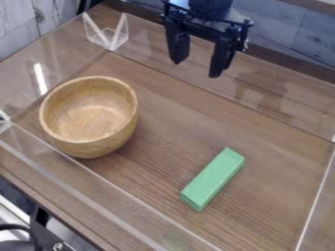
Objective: Put green stick into wooden bowl
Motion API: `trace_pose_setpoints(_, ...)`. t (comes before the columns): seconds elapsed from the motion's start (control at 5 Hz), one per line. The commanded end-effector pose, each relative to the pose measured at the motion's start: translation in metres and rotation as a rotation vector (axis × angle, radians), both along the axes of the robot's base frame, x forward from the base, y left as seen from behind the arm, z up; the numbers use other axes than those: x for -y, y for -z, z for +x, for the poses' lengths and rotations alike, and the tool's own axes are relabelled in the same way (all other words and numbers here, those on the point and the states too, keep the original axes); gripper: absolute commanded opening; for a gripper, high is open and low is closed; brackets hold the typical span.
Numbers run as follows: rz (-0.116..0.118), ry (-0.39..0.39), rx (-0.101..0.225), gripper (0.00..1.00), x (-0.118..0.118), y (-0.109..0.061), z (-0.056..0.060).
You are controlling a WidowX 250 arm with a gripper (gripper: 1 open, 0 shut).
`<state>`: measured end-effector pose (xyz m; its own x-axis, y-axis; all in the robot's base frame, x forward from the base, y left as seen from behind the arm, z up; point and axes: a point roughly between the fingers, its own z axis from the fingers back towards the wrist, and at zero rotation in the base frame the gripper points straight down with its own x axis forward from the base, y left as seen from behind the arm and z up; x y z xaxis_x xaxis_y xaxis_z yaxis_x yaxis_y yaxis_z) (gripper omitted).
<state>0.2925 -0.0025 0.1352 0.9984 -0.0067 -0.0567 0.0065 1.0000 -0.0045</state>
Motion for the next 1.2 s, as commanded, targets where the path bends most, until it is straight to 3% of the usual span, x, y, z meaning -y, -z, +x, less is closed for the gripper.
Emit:
trace_pose_setpoints(0.0,-0.006,-0.005,-0.028,0.0,0.002,0.011,-0.01)
trace_pose_setpoints(0.2,-0.015,0.002,-0.045,1.0,0.009,0.012,-0.02)
trace_pose_setpoints(0.6,-0.027,0.04,-0.056,1.0,0.031,0.018,-0.047)
trace_pose_setpoints(1.0,-0.029,0.04,-0.04,1.0,0.051,0.032,-0.062)
